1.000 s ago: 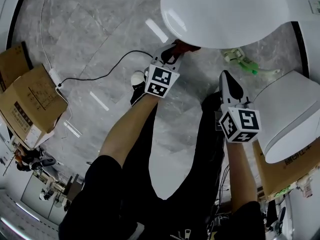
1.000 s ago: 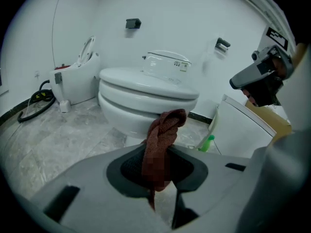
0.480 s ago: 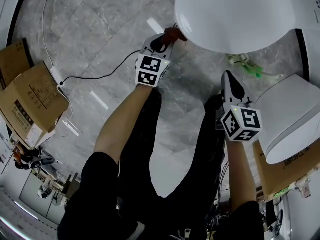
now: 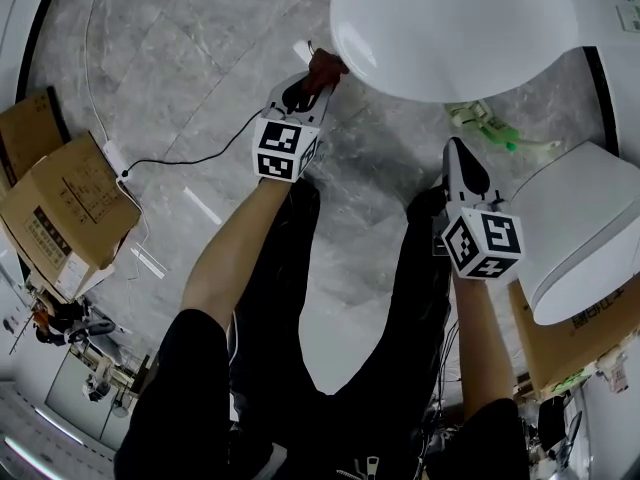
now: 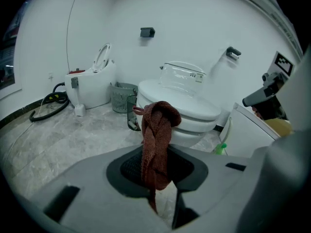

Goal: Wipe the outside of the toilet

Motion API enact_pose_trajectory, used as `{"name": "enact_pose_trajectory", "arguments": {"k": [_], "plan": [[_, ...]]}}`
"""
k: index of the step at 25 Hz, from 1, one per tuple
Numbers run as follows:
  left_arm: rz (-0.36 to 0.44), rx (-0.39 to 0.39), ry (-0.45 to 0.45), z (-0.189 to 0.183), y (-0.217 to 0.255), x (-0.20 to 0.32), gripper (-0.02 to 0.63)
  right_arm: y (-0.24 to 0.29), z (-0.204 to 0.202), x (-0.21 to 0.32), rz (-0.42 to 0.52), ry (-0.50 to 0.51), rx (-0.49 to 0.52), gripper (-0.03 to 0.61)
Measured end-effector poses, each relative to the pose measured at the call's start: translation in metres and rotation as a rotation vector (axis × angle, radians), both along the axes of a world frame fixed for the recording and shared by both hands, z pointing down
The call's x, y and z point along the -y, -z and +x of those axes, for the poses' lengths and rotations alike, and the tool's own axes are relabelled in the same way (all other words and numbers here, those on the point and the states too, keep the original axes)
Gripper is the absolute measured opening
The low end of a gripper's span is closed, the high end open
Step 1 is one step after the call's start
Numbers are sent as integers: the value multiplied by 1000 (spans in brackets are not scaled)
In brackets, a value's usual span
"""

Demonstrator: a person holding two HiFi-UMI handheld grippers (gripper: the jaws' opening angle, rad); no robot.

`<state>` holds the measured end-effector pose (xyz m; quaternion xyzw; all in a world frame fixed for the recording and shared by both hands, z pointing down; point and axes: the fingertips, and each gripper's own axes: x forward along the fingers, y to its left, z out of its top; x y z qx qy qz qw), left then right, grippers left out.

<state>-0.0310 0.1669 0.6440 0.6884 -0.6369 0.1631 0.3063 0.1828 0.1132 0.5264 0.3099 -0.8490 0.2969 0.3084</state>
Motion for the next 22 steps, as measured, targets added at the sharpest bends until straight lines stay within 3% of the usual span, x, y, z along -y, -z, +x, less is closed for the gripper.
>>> {"name": "enact_pose_trajectory", "arguments": {"k": [11,18,22], "plan": [[-21,-57,-95,120,15,-22,95,14,77,28,78,24,-16,3],[-7,-96,-160,207,24,14,95,27,159,61,98,-102,5,3],[24,-109,-187,254,20,65,95,24,205,93,113,-146,17,3]]}}
